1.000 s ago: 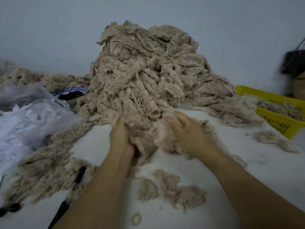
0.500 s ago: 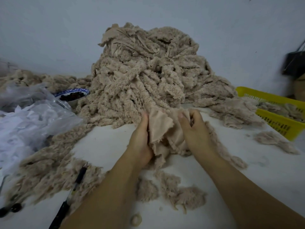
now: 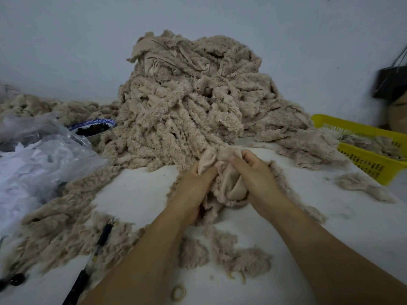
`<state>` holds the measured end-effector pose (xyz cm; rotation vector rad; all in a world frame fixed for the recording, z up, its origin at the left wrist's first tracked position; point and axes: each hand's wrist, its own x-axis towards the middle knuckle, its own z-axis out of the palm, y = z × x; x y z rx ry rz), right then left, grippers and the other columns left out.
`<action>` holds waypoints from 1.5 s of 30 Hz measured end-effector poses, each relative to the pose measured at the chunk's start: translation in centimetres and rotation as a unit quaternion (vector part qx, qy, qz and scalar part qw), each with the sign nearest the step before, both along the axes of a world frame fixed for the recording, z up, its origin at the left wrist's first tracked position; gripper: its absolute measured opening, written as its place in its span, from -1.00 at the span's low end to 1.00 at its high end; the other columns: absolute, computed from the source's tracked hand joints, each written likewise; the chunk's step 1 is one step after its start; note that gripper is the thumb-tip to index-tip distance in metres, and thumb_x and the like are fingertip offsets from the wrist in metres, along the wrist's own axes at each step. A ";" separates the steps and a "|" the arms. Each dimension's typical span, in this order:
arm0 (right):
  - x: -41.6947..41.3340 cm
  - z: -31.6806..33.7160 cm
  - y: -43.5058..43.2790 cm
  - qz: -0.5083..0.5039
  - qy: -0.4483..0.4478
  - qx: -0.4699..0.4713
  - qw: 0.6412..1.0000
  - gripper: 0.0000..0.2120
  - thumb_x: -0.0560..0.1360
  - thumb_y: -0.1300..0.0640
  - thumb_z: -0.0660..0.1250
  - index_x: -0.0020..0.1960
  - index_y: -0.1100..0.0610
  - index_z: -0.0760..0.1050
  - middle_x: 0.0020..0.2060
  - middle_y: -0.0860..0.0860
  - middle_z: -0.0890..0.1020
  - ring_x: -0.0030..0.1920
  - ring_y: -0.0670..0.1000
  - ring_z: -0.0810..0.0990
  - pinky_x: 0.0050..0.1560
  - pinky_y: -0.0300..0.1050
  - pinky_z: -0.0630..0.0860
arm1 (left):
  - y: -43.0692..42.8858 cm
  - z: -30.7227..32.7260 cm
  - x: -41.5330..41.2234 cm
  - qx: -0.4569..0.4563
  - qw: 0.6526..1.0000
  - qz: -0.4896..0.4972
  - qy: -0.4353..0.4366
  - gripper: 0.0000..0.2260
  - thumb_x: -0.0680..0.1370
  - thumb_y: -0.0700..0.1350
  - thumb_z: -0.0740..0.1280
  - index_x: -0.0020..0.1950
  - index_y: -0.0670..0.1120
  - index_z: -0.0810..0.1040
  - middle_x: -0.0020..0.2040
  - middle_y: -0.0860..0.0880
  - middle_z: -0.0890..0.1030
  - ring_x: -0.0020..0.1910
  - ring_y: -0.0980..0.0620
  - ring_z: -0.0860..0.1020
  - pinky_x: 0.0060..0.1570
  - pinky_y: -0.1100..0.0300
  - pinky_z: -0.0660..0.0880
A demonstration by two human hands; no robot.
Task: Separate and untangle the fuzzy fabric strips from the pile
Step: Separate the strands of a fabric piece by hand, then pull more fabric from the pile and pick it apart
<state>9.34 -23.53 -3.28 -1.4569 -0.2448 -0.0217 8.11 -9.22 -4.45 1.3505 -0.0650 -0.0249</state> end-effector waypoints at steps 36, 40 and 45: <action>0.2 0.8 -1.6 0.079 0.158 0.105 0.979 -0.81 0.44 0.06 0.46 -0.02 0.14 0.67 -0.15 0.13 0.72 -0.20 0.03 0.71 -0.23 -0.11 0.63 | 4.4 1.1 1.2 -0.515 0.848 0.096 0.080 -0.67 0.71 -0.15 0.06 0.00 -0.24 0.57 -0.23 -0.17 0.66 -0.40 -0.05 0.65 -0.46 0.16 0.59; 0.6 0.8 -1.8 0.086 0.161 0.197 0.963 -0.82 0.49 0.18 0.38 0.04 0.20 0.67 -0.07 0.17 0.72 -0.15 0.06 0.72 -0.25 -0.12 0.64 | 4.5 1.0 0.9 -0.406 0.910 0.075 0.042 -0.72 0.66 -0.08 0.18 -0.07 -0.14 0.64 -0.33 -0.10 0.65 -0.31 -0.05 0.61 -0.42 0.13 0.60; 1.0 0.7 -2.0 0.074 0.091 0.137 0.984 -0.70 0.48 0.18 0.41 0.20 0.02 0.59 0.11 0.20 0.66 0.01 0.14 0.71 -0.14 -0.04 0.65 | 2.4 1.0 0.7 0.192 0.976 0.079 -0.063 -0.52 0.36 0.42 0.28 -0.09 0.03 0.64 -0.24 0.01 0.69 -0.26 0.03 0.66 -0.16 0.07 0.63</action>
